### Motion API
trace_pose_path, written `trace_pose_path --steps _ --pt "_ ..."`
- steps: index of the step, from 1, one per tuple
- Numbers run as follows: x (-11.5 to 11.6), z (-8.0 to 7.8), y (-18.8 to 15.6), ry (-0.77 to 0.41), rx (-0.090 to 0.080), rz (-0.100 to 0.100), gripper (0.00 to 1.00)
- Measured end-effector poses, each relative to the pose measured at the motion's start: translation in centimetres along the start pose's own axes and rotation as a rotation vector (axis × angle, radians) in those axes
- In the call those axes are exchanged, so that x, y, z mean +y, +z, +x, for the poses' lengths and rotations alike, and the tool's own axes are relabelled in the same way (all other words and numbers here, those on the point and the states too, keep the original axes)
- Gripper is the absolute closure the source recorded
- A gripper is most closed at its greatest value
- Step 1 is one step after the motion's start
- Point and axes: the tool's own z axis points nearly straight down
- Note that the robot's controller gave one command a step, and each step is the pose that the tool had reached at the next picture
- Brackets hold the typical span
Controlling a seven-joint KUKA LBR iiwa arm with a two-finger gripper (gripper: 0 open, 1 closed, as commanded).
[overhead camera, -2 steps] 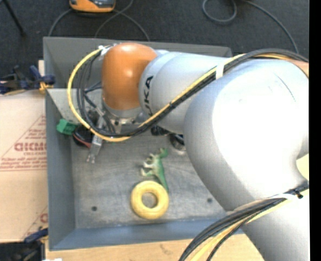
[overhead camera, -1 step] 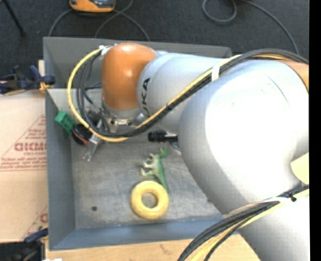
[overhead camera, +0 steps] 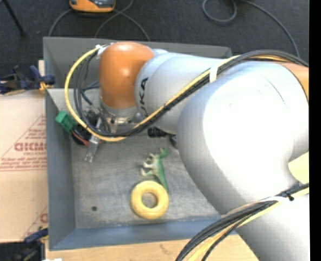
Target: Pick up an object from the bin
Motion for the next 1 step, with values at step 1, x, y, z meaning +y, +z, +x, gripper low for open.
trace_pose_path --steps 1 --pt "0.03 -0.36 0.13 0.016 0.008 0.001 0.0"
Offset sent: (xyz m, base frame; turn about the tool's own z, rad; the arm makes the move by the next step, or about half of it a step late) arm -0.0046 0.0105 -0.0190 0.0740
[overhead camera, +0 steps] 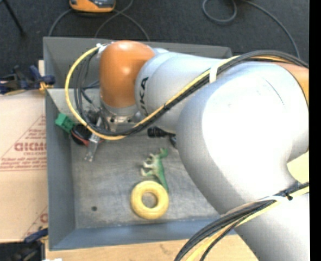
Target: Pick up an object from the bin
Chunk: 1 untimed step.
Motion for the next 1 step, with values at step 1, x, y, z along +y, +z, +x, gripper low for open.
trace_pose_path --steps 1 --pt "-0.21 0.38 -0.09 0.121 0.003 0.0 0.0"
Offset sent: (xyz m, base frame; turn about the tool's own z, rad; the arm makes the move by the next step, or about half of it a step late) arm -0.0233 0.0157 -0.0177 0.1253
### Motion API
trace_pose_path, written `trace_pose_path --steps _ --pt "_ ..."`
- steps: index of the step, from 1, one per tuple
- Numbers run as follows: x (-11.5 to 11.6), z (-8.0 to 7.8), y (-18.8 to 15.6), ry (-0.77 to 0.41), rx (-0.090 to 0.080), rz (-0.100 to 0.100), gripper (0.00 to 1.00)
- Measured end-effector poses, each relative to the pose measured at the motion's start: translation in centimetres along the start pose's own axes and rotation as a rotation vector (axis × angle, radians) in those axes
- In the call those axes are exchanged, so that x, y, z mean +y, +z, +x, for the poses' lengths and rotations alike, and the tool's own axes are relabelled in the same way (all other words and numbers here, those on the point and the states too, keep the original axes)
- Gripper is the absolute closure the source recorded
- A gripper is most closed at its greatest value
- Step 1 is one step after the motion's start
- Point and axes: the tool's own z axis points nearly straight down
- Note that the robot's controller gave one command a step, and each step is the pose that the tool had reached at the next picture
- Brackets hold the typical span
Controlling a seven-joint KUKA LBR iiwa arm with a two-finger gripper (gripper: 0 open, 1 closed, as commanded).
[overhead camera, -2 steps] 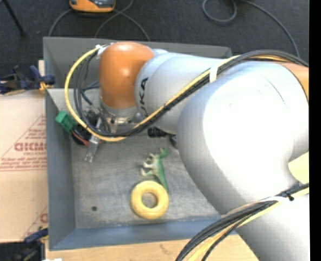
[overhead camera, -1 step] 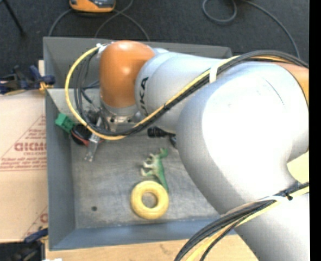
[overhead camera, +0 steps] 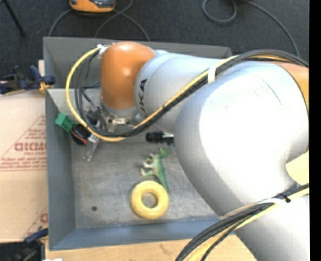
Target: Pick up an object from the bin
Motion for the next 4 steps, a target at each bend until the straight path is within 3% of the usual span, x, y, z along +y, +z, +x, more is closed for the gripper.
trace_pose_path --steps 1,2,3,4 --pt "0.2 0.42 0.09 -0.085 -0.018 -0.003 0.0" --pt "0.39 0.54 0.1 -0.045 -0.016 0.003 0.0" --pt "0.51 0.99 -0.03 0.108 0.0 0.012 0.0" --pt "1.09 0.03 0.19 -0.028 0.01 0.025 1.0"
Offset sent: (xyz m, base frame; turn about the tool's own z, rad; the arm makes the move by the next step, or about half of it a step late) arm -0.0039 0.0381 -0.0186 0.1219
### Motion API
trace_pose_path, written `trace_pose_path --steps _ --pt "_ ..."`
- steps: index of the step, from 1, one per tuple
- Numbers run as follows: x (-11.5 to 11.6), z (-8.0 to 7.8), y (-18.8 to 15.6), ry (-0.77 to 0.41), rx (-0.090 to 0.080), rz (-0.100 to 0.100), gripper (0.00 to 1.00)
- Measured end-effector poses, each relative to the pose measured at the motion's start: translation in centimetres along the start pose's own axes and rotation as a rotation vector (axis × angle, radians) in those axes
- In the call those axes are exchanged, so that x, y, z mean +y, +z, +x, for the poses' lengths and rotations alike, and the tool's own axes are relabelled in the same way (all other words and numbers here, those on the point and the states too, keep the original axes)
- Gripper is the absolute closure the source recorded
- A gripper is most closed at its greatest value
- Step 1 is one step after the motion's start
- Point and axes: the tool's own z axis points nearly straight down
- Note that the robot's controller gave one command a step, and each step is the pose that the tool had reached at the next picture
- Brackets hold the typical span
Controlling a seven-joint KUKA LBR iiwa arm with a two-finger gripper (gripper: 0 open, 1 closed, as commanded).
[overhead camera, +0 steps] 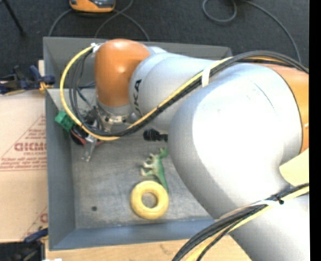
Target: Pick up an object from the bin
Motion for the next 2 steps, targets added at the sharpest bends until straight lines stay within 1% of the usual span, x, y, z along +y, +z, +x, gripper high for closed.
trace_pose_path --steps 1,2 --pt "-0.02 0.0 0.07 0.0 -0.001 -0.001 0.0" --pt "-0.01 -0.01 0.04 -0.001 -0.001 -0.001 1.0"
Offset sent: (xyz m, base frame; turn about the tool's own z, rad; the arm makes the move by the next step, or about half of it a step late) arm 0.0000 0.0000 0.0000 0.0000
